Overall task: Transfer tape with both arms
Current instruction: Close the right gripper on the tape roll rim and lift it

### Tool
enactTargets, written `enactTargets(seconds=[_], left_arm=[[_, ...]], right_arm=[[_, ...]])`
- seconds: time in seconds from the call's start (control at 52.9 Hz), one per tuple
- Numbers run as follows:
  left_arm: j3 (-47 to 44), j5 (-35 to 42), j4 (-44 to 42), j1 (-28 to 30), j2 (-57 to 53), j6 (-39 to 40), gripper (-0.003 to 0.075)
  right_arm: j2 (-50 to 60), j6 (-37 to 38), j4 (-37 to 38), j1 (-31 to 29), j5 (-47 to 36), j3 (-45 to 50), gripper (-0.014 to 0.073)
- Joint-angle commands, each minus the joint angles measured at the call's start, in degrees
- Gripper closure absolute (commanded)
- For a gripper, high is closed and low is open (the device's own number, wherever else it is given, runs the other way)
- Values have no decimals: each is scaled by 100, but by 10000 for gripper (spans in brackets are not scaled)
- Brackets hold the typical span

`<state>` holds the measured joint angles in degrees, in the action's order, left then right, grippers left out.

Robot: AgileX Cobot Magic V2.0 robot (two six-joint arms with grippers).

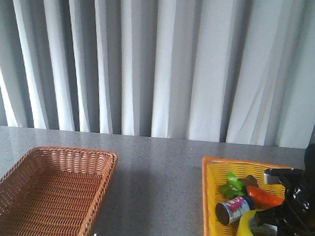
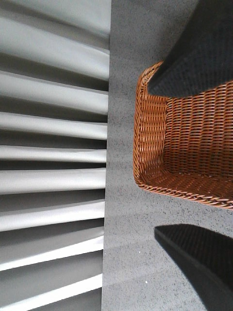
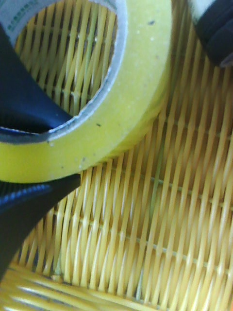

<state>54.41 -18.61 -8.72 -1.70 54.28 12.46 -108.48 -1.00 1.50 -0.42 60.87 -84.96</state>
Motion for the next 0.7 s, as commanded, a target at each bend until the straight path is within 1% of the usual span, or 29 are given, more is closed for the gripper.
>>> enactTargets(seconds=[0.0,0.113,0.208,0.435,0.567,0.681], left_arm=[[194,414,33,-25,-47,38,204],[194,414,33,-25,-47,38,204],[194,414,33,-25,-47,38,204],[194,414,28,-25,-47,33,204],[194,414,7,-25,-47,26,204],[194,414,-15,-25,-47,-50,204]], right_arm=[[272,-41,72,-12,-182,-169,603],[305,-96,72,-12,-126,-197,602],[376,-125,72,-7,66,-415,601],[782,-188,-36,-7,682,-1571,596],[1109,-446,-463,-7,763,-2136,595],[1259,-711,-1122,52,763,-2433,594]])
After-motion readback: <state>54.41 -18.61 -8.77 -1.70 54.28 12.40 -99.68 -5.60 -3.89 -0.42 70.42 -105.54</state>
